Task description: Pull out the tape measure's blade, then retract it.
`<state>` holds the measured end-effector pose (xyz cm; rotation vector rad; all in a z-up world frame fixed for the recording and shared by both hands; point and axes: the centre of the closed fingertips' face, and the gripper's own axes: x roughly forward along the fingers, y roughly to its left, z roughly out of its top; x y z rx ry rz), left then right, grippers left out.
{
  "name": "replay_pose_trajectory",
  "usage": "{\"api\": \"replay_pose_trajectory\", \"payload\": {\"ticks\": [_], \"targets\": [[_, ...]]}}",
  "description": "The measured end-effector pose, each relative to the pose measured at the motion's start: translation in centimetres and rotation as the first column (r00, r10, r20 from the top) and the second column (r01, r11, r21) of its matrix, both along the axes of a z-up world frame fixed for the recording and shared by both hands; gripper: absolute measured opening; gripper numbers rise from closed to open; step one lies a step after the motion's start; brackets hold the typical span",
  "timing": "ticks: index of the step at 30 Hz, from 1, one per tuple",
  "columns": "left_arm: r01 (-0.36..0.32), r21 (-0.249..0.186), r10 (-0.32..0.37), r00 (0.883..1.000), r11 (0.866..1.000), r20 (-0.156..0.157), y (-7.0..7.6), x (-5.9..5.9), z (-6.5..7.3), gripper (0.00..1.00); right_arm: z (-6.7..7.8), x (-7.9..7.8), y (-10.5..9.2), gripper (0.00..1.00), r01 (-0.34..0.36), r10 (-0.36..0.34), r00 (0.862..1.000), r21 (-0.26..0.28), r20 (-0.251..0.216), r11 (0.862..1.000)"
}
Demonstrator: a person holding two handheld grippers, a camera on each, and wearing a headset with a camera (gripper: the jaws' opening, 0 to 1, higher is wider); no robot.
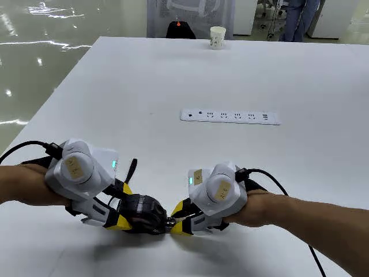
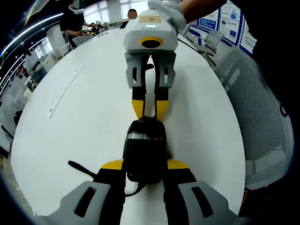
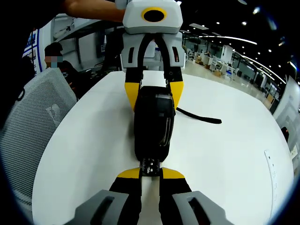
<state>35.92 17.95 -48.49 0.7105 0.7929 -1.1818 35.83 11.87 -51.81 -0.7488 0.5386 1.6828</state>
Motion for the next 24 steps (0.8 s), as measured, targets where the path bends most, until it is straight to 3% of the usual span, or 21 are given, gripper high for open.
{"api": "replay_pose_trajectory", "payload": {"ticks": [24], "targets": [[0.0, 0.016, 0.001, 1.0, 1.0, -0.014, 0.0, 0.1, -0.1, 0.25, -0.1, 0.3, -1.5, 0.1, 0.011, -0.011, 1.0, -0.011, -0.001, 1.0]]}}
